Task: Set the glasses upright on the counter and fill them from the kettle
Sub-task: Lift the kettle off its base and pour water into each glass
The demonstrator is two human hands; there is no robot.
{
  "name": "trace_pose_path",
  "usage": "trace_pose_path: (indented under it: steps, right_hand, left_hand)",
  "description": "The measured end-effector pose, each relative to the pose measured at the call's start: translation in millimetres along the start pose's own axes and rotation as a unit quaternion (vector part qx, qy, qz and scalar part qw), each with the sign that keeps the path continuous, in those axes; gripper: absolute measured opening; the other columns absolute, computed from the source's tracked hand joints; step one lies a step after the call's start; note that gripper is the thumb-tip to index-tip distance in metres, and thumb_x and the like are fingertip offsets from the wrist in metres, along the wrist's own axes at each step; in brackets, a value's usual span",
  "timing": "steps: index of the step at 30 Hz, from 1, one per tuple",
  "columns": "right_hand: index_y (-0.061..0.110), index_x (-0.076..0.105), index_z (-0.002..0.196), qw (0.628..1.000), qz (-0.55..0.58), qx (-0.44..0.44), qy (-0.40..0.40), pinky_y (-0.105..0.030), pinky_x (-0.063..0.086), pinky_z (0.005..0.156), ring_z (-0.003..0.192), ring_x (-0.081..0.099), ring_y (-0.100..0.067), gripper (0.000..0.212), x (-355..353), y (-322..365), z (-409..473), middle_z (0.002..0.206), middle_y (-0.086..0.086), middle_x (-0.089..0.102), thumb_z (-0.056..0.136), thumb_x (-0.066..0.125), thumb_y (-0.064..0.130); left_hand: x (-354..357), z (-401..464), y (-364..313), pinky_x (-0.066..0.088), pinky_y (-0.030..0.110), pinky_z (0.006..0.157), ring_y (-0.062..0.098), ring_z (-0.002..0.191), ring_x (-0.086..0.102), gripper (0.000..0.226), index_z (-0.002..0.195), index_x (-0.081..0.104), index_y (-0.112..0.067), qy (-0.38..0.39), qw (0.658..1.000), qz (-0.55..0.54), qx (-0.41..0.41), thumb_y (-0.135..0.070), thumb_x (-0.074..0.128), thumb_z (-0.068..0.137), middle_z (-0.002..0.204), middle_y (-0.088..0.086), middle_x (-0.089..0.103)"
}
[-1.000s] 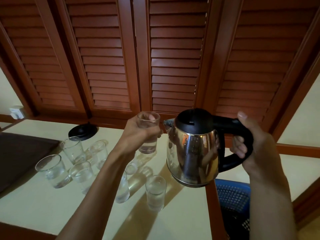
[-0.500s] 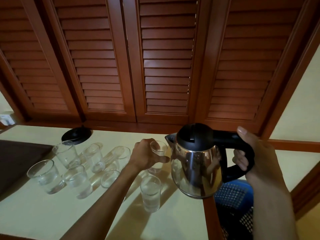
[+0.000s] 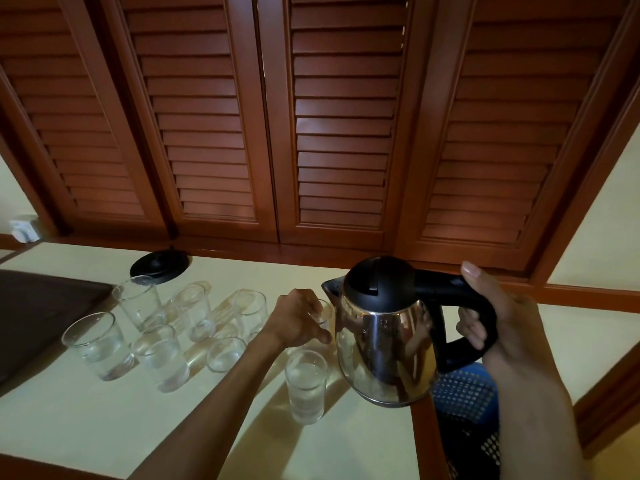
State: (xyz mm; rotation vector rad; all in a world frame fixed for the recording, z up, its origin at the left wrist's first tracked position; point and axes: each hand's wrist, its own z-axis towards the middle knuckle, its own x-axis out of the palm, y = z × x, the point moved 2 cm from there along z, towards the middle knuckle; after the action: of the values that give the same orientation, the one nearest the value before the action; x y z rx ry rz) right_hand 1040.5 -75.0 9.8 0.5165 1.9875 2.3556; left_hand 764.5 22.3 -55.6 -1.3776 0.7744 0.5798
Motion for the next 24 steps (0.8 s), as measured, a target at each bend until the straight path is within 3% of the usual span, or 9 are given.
trace_pose_path:
  steps: [3, 6, 8, 10, 13, 16, 20, 24]
  right_hand:
    - [0.009, 0.054, 0.049, 1.000, -0.004, -0.002, 0.004, -0.027, 0.025, 0.041, 0.032, 0.029, -0.020, 0.065, 6, -2, 1, 0.039, -0.006, 0.035, 0.057, 0.089, 0.063]
    - [0.016, 0.053, 0.041, 1.000, -0.010, 0.000, 0.003, -0.028, 0.024, 0.042, 0.031, 0.028, -0.020, 0.059, 11, -3, -1, 0.036, -0.005, 0.034, 0.061, 0.087, 0.060]
    - [0.017, 0.052, 0.040, 1.000, -0.008, 0.005, -0.001, -0.028, 0.024, 0.042, 0.032, 0.029, -0.020, 0.059, 12, -5, -1, 0.036, -0.005, 0.035, 0.060, 0.087, 0.060]
    - [0.014, 0.050, 0.042, 1.000, -0.009, 0.007, -0.006, -0.027, 0.025, 0.041, 0.032, 0.029, -0.020, 0.064, 13, -6, -1, 0.037, -0.006, 0.035, 0.054, 0.089, 0.064]
    - [0.012, 0.048, 0.043, 1.000, -0.012, 0.018, -0.015, -0.026, 0.027, 0.040, 0.032, 0.030, -0.020, 0.070, 11, -8, 0, 0.038, -0.007, 0.036, 0.047, 0.090, 0.068]
    - [0.014, 0.048, 0.041, 0.999, -0.017, 0.032, -0.028, -0.025, 0.029, 0.040, 0.033, 0.030, -0.019, 0.068, 9, -7, 0, 0.039, -0.007, 0.035, 0.046, 0.091, 0.067]
    - [0.016, 0.047, 0.039, 0.998, -0.023, 0.042, -0.045, -0.027, 0.028, 0.044, 0.035, 0.031, -0.020, 0.059, 8, -8, 0, 0.039, -0.007, 0.036, 0.054, 0.085, 0.059]
    - [0.015, 0.049, 0.040, 0.997, -0.017, 0.052, -0.045, -0.030, 0.028, 0.048, 0.035, 0.032, -0.020, 0.061, 8, -10, 0, 0.040, -0.008, 0.037, 0.050, 0.089, 0.060]
  left_hand:
    - [1, 2, 5, 0.052, 0.022, 0.075, 0.022, 0.096, 0.072, 0.050, 0.099, 0.075, -0.009, 0.015, 1.000, 0.005, -0.011, -0.022, 0.097, 0.056, 0.101, 0.004, 0.077]
    - [2, 2, 7, 0.038, 0.004, 0.059, 0.020, 0.095, 0.070, 0.037, 0.095, 0.072, -0.015, 0.030, 0.999, 0.027, -0.006, -0.021, 0.092, 0.065, 0.096, -0.003, 0.072]
    - [2, 2, 6, 0.038, 0.002, 0.057, 0.013, 0.088, 0.064, 0.032, 0.092, 0.066, -0.021, 0.039, 0.999, 0.025, 0.005, -0.018, 0.088, 0.070, 0.093, -0.007, 0.066]
    - [2, 0, 3, 0.041, 0.003, 0.065, 0.008, 0.090, 0.061, 0.037, 0.098, 0.066, -0.023, 0.045, 0.999, 0.024, 0.013, -0.026, 0.086, 0.068, 0.098, -0.012, 0.066]
    - [-6, -4, 2, 0.055, 0.028, 0.086, 0.015, 0.105, 0.068, 0.077, 0.120, 0.064, -0.019, 0.018, 0.999, -0.031, 0.019, -0.045, 0.086, 0.051, 0.111, -0.006, 0.072]
    - [-33, -10, 3, 0.052, 0.029, 0.096, 0.016, 0.116, 0.063, 0.077, 0.126, 0.061, -0.018, -0.004, 0.999, -0.023, 0.025, -0.039, 0.097, 0.061, 0.122, -0.003, 0.067]
    - [-78, -11, 17, 0.043, 0.026, 0.101, 0.019, 0.129, 0.056, 0.078, 0.136, 0.058, -0.023, -0.021, 0.997, 0.066, 0.017, -0.053, 0.087, 0.071, 0.142, -0.002, 0.058]
    - [-87, -7, 51, 0.043, 0.031, 0.101, 0.022, 0.131, 0.054, 0.080, 0.141, 0.052, -0.028, 0.077, 0.985, 0.144, -0.063, -0.043, 0.090, 0.073, 0.142, 0.001, 0.055]
